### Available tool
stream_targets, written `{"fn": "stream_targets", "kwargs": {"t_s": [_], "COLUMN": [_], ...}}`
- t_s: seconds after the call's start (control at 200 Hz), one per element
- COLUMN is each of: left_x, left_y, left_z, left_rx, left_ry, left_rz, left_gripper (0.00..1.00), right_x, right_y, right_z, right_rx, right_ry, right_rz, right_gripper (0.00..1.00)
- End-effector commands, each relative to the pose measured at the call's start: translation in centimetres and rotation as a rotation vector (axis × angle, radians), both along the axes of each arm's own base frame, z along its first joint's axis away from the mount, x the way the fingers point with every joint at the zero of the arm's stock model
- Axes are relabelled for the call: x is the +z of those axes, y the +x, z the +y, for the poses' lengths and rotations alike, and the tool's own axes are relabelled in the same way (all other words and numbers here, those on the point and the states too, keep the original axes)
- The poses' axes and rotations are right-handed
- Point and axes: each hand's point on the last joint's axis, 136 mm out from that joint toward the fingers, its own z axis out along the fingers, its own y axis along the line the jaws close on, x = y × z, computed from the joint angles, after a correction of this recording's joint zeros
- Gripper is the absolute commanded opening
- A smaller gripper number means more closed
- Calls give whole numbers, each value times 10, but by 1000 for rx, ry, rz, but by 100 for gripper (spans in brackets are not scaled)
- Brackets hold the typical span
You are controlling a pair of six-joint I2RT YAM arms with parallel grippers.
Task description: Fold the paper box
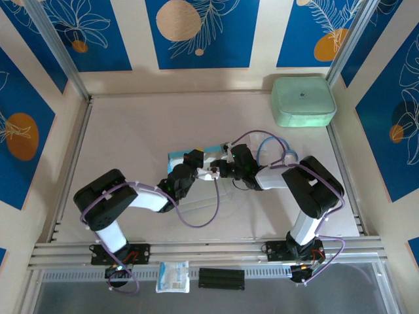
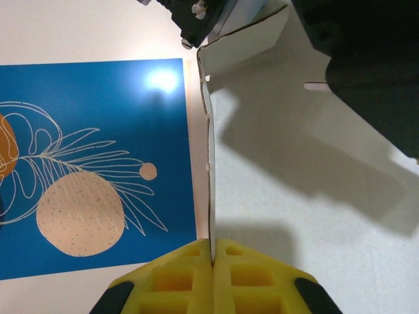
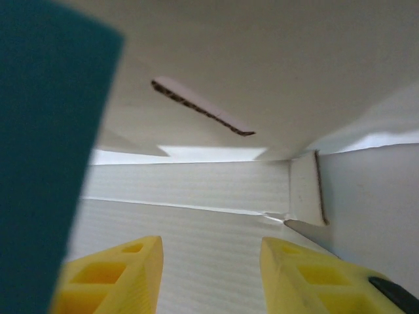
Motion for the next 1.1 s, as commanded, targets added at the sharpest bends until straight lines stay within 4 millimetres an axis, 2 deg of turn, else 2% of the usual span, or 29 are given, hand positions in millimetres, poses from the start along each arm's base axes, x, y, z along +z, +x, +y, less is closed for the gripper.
{"fn": "stream_targets", "kwargs": {"t_s": [0.0, 0.115, 0.195, 0.45, 0.58, 0.615, 0.765, 0.805, 0.855, 0.965, 1.091], "left_x": [6, 5, 4, -2, -3, -3, 0, 2, 5, 11, 14], "left_y": [-4, -4, -4, -3, -2, -2, -3, -3, -4, -5, -7], "left_z": [-14, -13, -13, -11, -12, -13, -15, -16, -17, -18, -19], "left_rx": [-53, -52, -52, -36, -39, -40, -48, -52, -57, -63, -66], "left_ry": [-35, -26, -26, -24, -24, -25, -37, -39, -46, -55, -53], "left_rz": [-7, -6, -4, 3, 6, 6, -3, -5, -11, -17, -26], "left_gripper": [0, 0, 0, 1, 2, 3, 16, 20, 26, 31, 38], "right_x": [5, 0, 5, 45, 64, 74, 120, 129, 139, 149, 143], "right_y": [-4, -4, -5, -30, -41, -42, -45, -43, -41, -35, -31], "right_z": [14, 16, 12, -8, -33, -40, -66, -73, -81, -88, -81], "right_rx": [70, 85, 67, 71, 32, 22, 4, 3, 22, 114, 275], "right_ry": [71, 56, 47, -44, -106, -111, -116, -118, -113, -85, -61], "right_rz": [-26, -18, -39, -170, -226, -254, -357, -376, -391, -383, -281], "right_gripper": [43, 43, 43, 48, 53, 54, 60, 64, 75, 76, 74]}}
